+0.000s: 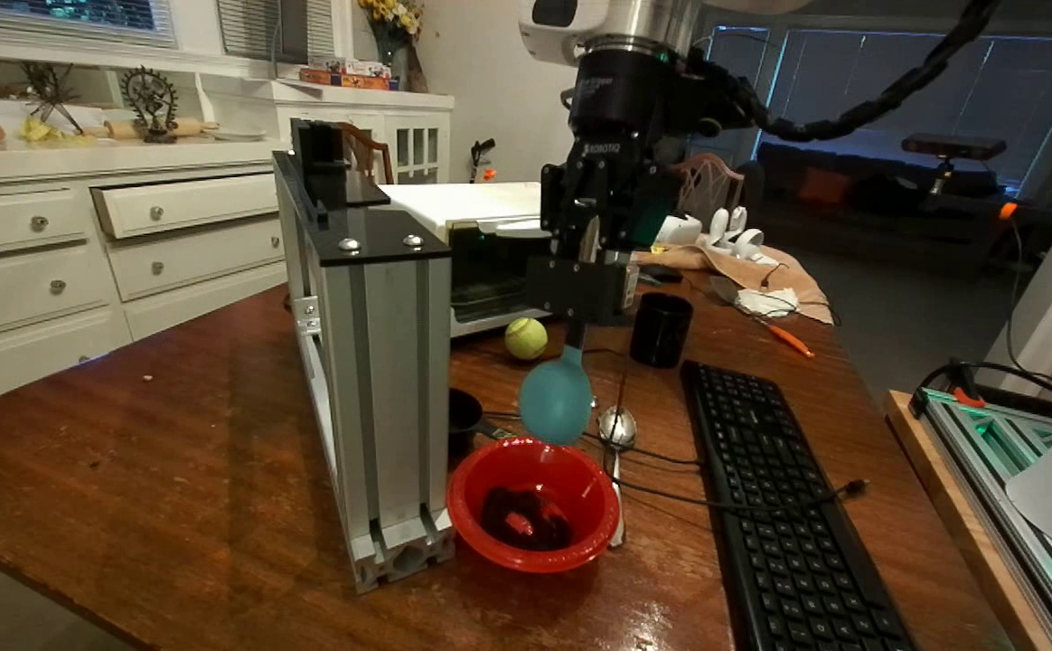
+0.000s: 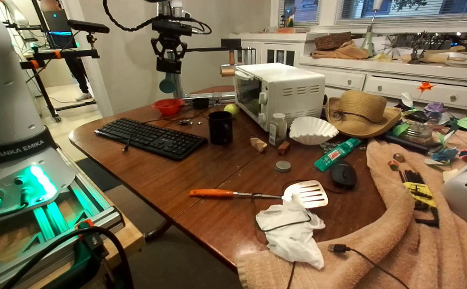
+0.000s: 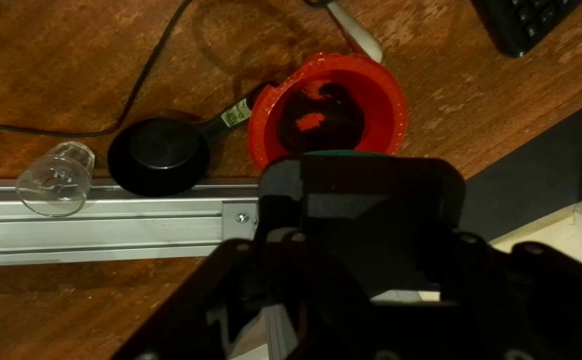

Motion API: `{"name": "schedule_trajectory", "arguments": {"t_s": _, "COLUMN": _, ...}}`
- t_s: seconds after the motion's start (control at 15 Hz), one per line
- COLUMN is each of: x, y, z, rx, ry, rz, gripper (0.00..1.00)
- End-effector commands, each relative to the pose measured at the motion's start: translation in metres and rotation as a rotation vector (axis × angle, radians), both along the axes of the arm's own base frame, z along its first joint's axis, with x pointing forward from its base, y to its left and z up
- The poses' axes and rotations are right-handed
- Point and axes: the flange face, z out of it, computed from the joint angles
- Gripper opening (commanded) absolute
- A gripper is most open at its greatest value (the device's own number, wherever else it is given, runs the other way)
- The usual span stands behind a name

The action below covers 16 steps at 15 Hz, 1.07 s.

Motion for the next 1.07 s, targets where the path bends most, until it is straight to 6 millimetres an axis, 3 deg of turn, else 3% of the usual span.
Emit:
{"name": "schedule_trajectory", "arguments": {"t_s": 0.0, "x": -0.007, "y": 0.005, "z": -0.017, "rx": 0.058, "ry": -0.024, "rz": 0.014, "gripper": 0.23}}
{"name": "schedule_trajectory", "arguments": {"t_s": 0.27, "x": -0.008, "y": 0.012, "z": -0.034, "rx": 0.050, "ry": -0.058, "rz": 0.030, "gripper": 0.23}}
{"name": "schedule_trajectory", "arguments": {"t_s": 0.73, "x": -0.007, "y": 0.041, "z": -0.061, "rx": 0.037, "ry": -0.106, "rz": 0.049, "gripper": 0.23}}
{"name": "schedule_trajectory", "arguments": {"t_s": 1.0, "x": -0.006, "y": 0.044, "z": -0.070, "rx": 0.035, "ry": -0.110, "rz": 0.053, "gripper": 0.23}}
